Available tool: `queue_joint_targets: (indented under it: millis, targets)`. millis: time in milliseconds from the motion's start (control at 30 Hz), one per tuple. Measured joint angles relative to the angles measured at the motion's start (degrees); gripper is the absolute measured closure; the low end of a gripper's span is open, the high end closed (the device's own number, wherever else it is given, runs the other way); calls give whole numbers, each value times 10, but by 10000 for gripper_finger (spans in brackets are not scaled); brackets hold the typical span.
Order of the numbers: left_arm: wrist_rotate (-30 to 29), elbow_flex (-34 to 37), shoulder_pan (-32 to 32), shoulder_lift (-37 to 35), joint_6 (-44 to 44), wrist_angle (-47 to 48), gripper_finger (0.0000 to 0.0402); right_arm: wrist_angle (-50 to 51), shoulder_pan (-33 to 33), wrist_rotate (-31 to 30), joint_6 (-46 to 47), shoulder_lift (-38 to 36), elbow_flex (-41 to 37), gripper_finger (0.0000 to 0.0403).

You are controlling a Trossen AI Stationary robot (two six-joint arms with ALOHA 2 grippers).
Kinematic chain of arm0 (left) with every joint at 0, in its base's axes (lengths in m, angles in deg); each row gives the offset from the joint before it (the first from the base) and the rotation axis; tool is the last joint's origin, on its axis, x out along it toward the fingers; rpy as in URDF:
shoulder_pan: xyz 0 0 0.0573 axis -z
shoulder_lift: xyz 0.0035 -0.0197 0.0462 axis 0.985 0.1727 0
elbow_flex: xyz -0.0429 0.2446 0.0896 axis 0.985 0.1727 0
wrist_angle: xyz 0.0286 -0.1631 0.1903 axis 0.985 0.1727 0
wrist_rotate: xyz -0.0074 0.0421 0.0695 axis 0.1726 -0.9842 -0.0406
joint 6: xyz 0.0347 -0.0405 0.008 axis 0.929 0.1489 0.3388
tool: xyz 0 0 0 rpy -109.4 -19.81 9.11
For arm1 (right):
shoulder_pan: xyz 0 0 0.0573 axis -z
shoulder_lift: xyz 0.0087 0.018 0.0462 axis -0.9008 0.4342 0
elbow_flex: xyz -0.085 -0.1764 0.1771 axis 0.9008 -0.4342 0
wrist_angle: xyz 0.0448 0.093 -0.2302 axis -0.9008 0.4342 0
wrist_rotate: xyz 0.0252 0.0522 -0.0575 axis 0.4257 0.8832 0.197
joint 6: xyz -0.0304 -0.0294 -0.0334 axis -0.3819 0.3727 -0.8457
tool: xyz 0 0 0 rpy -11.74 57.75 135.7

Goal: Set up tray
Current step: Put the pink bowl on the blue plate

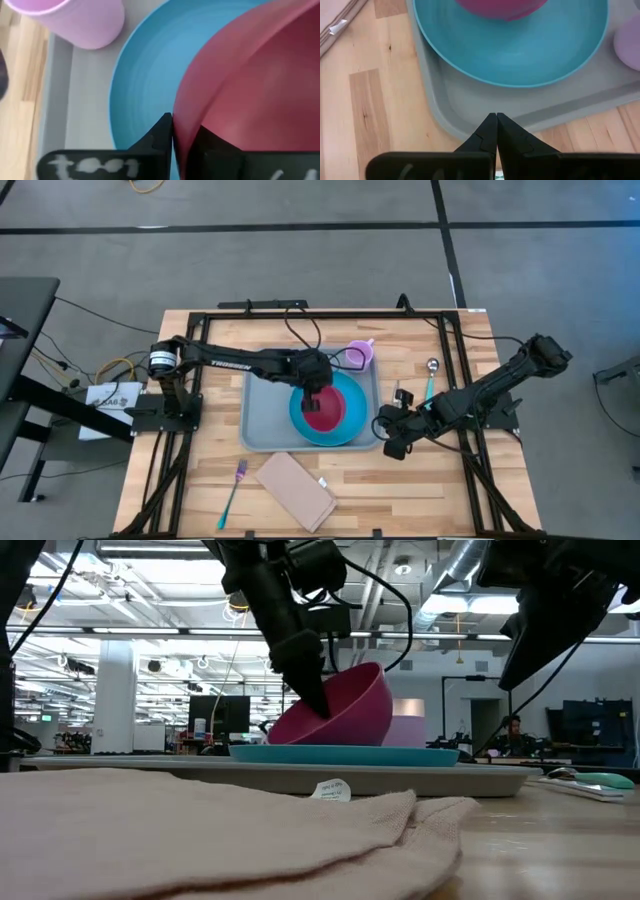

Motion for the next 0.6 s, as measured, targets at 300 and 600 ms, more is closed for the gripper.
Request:
queue_joint_targets:
  millis: [300, 600]
  targets:
    - [-1, 0, 1, 0, 28, 4, 338, 0, 0, -2, 0, 0, 0, 402]
    - [-20, 0, 6, 0, 63, -42, 289, 0, 0, -2, 0, 0, 0, 402]
